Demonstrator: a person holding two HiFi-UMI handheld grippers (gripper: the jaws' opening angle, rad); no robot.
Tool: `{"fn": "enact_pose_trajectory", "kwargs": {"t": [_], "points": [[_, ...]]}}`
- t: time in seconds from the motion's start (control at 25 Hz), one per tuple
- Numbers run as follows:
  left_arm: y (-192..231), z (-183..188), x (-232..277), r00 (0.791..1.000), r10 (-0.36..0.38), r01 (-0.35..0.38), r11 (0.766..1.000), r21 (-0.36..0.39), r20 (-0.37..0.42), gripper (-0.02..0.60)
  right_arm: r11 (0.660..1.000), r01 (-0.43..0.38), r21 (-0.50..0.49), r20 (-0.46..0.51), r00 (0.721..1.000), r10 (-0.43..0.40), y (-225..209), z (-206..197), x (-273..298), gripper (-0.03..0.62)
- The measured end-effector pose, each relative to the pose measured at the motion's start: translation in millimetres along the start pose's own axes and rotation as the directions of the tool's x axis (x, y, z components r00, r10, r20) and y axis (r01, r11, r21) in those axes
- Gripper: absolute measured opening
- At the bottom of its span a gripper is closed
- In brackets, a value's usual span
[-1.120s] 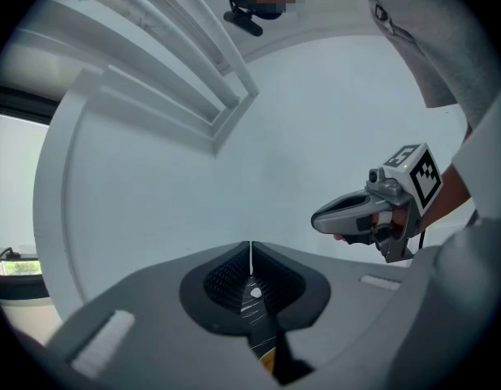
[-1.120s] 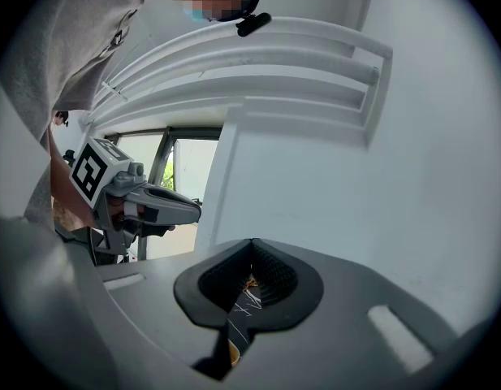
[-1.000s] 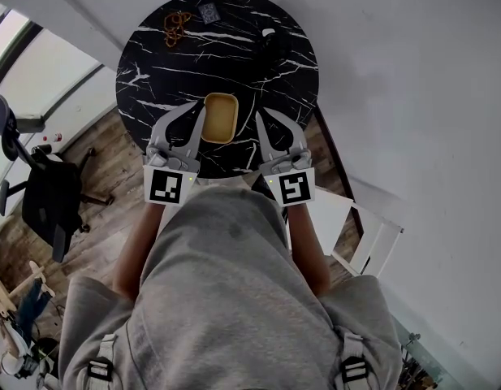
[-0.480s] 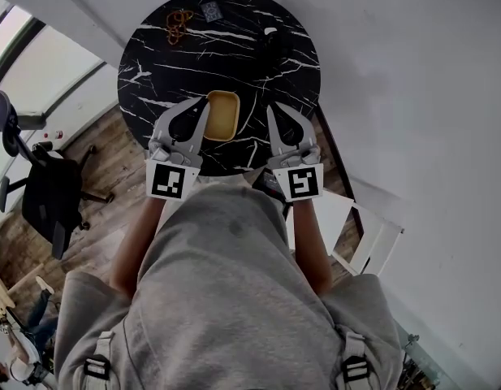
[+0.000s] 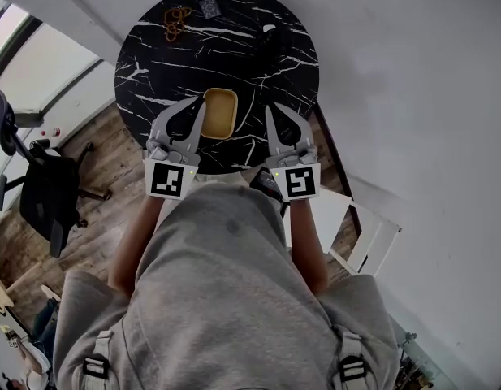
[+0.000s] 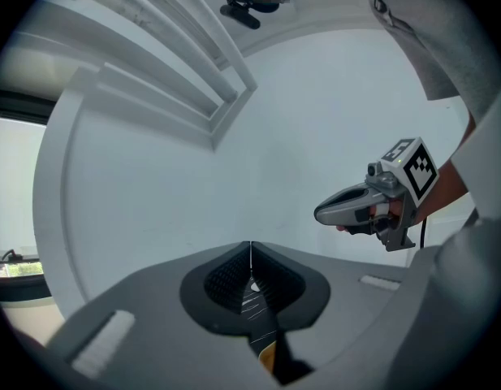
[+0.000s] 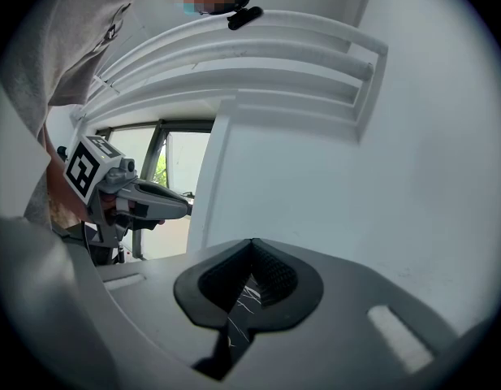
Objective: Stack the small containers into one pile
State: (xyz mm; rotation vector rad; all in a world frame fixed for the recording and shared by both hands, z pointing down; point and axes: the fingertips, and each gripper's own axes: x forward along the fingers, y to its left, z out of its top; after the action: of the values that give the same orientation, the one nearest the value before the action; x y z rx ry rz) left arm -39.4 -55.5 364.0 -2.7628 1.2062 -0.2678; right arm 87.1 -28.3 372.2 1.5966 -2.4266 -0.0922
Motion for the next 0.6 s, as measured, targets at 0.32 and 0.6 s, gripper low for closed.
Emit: {"fn": "enact_pose_trajectory", "kwargs": {"t": [0.32, 0.6], "points": [[1.2, -7.0, 4.6, 1.000, 0.005, -0.004, 1.000, 0.020, -0.011, 0.002, 1.000, 0.012, 0.010, -0.016, 1.000, -0.012, -9.3, -6.4, 1.2, 0.014], [-2.2, -12.3, 7.5, 1.000, -0.008, 0.009, 0.999, 0.032, -0.028, 0.002, 0.999, 0.025, 0.029, -0.034, 0.999, -0.024, -14.4, -13.7, -3.2, 0.014]]}}
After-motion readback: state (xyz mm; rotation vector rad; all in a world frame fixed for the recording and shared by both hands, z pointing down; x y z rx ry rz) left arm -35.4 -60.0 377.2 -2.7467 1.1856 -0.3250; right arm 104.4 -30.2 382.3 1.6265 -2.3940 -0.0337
